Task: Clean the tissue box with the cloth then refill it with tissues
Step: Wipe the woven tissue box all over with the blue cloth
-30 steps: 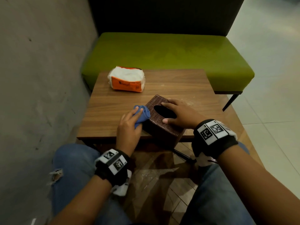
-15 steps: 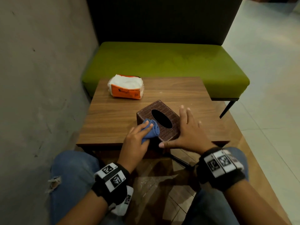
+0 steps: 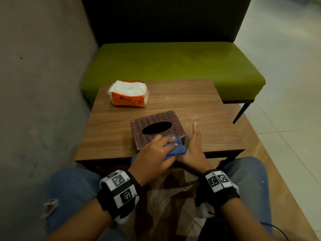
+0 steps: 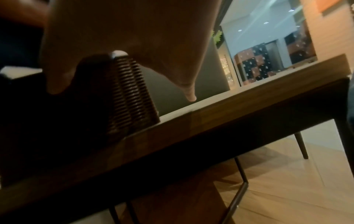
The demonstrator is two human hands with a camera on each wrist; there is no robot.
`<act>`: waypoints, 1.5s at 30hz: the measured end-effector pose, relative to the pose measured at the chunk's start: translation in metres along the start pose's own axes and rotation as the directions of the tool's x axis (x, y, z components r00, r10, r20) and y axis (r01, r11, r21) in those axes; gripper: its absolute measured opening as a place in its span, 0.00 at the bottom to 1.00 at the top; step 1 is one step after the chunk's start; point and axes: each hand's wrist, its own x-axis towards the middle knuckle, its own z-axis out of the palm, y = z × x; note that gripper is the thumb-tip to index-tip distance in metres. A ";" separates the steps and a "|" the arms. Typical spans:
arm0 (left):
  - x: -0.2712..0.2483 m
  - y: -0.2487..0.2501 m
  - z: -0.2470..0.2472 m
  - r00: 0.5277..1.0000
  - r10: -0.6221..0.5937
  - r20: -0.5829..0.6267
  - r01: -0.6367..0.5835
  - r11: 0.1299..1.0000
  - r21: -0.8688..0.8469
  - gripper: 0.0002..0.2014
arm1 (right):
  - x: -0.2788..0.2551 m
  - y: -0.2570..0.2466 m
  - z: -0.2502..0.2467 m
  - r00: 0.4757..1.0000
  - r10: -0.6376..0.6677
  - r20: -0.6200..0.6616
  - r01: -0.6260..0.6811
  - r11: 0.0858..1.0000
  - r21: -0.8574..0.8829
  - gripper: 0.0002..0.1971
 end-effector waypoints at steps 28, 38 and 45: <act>0.045 -0.015 -0.028 0.883 -0.452 0.127 0.440 0.704 -0.557 0.59 | 0.045 -0.023 -0.023 0.965 -0.155 0.210 0.180 0.978 -0.106 0.71; 0.040 -0.033 -0.025 0.994 -0.109 0.014 0.110 0.983 -0.144 0.23 | 0.046 -0.028 -0.029 0.969 -0.073 0.236 0.100 0.990 -0.103 0.72; 0.062 -0.013 -0.024 0.898 -0.409 -0.160 0.382 0.907 -0.176 0.24 | 0.044 -0.025 -0.024 0.976 -0.087 0.200 0.108 0.989 -0.098 0.73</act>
